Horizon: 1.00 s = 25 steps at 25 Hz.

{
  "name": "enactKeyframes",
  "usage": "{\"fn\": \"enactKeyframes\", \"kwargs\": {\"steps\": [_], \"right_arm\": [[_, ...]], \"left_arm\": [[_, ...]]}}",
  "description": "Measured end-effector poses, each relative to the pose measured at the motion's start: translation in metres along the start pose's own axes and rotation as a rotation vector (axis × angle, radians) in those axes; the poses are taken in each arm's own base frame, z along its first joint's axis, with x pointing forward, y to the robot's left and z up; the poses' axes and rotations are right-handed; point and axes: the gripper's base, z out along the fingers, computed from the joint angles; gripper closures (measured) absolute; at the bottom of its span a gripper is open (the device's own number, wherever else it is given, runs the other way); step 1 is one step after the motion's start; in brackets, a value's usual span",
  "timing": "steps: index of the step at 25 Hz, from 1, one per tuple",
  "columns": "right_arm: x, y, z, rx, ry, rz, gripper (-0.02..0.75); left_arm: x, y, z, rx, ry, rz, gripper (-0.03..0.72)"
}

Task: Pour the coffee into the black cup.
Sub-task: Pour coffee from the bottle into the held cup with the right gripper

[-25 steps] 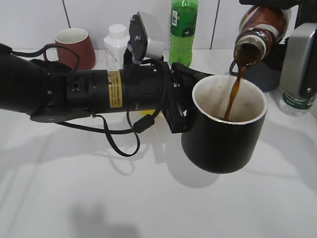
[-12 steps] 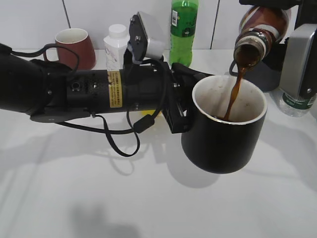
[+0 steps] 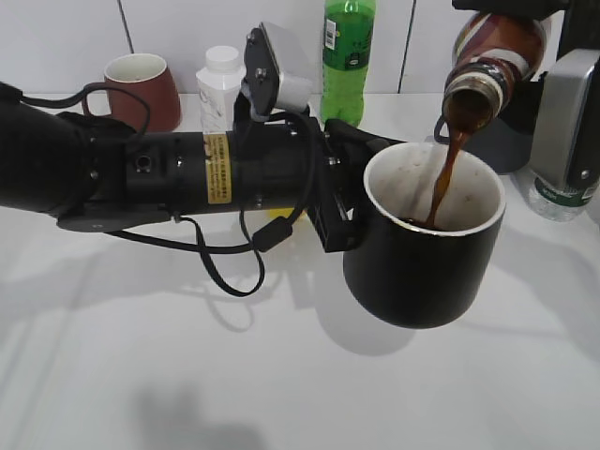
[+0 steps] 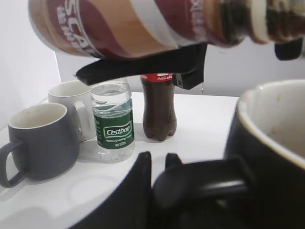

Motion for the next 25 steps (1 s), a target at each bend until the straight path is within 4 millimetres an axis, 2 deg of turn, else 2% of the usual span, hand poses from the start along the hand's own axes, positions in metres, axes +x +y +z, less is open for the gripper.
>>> {"fn": "enactKeyframes", "kwargs": {"steps": [25], "right_arm": [[-0.0001, -0.0003, -0.0001, 0.002, 0.0, -0.039, 0.211]], "left_arm": [[0.0001, -0.0002, 0.0, 0.002, 0.001, 0.002, 0.635]]}}
